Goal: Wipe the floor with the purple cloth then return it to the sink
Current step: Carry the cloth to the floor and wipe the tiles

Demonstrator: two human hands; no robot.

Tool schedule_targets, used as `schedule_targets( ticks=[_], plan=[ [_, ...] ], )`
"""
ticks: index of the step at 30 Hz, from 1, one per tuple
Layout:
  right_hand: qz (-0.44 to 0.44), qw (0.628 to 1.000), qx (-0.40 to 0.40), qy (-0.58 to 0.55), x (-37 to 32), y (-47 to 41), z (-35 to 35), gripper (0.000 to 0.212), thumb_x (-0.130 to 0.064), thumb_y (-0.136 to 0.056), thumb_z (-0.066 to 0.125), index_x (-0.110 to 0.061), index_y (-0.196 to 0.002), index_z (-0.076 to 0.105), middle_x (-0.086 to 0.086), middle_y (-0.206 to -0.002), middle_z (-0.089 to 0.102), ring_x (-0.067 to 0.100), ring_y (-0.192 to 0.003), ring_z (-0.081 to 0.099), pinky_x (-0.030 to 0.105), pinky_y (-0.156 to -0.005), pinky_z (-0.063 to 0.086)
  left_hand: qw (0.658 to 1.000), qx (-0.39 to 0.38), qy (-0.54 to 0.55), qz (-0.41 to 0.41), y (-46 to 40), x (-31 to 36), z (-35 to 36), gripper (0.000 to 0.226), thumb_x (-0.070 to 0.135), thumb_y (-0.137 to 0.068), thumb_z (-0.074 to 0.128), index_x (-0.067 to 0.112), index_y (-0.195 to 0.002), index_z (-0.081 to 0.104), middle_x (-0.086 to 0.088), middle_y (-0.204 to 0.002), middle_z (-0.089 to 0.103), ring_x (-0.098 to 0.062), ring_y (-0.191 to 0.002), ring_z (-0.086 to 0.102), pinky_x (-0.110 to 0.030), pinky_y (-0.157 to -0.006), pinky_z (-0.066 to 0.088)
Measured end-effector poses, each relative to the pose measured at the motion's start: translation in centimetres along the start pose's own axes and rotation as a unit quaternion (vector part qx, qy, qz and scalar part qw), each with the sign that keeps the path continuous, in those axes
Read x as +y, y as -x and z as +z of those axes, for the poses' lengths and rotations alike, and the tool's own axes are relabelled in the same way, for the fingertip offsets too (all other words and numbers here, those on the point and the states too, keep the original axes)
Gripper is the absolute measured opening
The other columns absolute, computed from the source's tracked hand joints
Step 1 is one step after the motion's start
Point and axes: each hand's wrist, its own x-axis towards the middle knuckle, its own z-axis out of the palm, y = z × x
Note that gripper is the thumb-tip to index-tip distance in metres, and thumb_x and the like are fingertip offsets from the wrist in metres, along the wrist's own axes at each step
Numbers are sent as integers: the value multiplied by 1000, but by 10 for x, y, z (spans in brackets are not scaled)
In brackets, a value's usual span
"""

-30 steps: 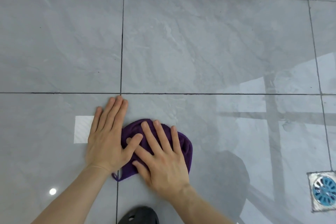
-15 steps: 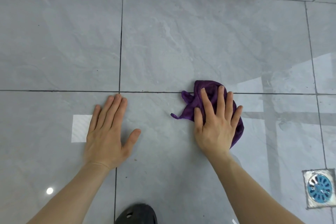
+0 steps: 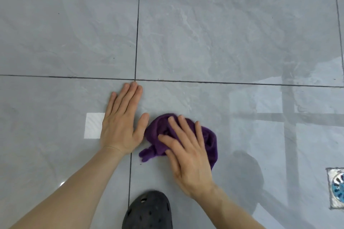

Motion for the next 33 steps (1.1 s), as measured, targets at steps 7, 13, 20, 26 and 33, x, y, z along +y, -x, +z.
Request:
schedule_targets(
  ticks=[7, 13, 20, 26, 33],
  plan=[
    [-127, 976, -155, 90, -29, 18, 15, 43, -56, -105, 33, -48, -146, 43, -2, -171, 12, 28, -158, 1, 67, -123, 4, 1000, -6, -1, 1, 0, 0, -1, 72, 50, -98, 29, 15, -160, 21, 1, -170, 17, -14, -159, 7, -46, -129, 7],
    [-126, 971, -168, 113, -34, -3, 35, 42, -63, -103, 34, -53, -143, 44, -3, -171, 13, 29, -158, 0, 66, -123, 7, 999, -30, -14, -5, 0, -19, -5, 74, 51, -97, 31, 14, -160, 22, 0, -170, 18, -15, -159, 8, -48, -128, 9],
    [-125, 968, -107, 192, 1, -35, 9, 40, -60, -104, 38, -56, -143, 41, -6, -168, 25, 27, -158, 12, 62, -124, 15, 1000, -1, 11, -4, -42, 10, -8, 73, 50, -97, 32, 15, -160, 21, 1, -170, 17, -13, -159, 7, -48, -129, 10],
    [-120, 966, -78, 217, 10, -32, 2, 40, -57, -105, 40, -55, -145, 40, -9, -168, 23, 25, -157, 14, 60, -124, 16, 1000, 6, 12, 7, -40, 17, -4, 71, 49, -98, 32, 16, -161, 20, 2, -170, 17, -13, -159, 7, -48, -128, 10],
    [22, 974, 65, 215, 69, -92, -42, 42, -50, -103, 49, -45, -144, 49, -2, -164, 35, 29, -155, 23, 62, -123, 14, 1000, 2, 3, 10, -31, 11, -6, 73, 47, -96, 36, 14, -160, 24, 0, -170, 19, -16, -158, 11, -47, -129, 10]
  ],
)
